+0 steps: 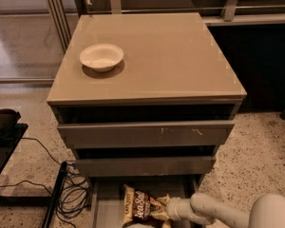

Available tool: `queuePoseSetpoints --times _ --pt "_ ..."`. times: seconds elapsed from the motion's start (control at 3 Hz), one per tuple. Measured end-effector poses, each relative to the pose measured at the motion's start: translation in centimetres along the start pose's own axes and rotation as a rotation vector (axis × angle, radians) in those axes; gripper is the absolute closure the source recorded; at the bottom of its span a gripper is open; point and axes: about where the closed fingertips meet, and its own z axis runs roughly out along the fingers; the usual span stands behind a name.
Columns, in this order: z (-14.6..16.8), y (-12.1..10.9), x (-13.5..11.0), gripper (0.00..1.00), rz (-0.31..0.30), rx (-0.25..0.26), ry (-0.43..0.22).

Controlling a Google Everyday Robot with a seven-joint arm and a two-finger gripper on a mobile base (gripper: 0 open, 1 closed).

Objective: Pick brown chip bag from bottom drawer and place on counter

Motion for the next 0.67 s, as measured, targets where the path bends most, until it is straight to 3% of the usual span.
queuePoseSetpoints --times 0.33,0.67 --pt "0.00 0.00 0.00 0.88 0.000 0.000 0.000" --pt "0.00 0.00 -0.01 1.00 0.000 0.000 0.000"
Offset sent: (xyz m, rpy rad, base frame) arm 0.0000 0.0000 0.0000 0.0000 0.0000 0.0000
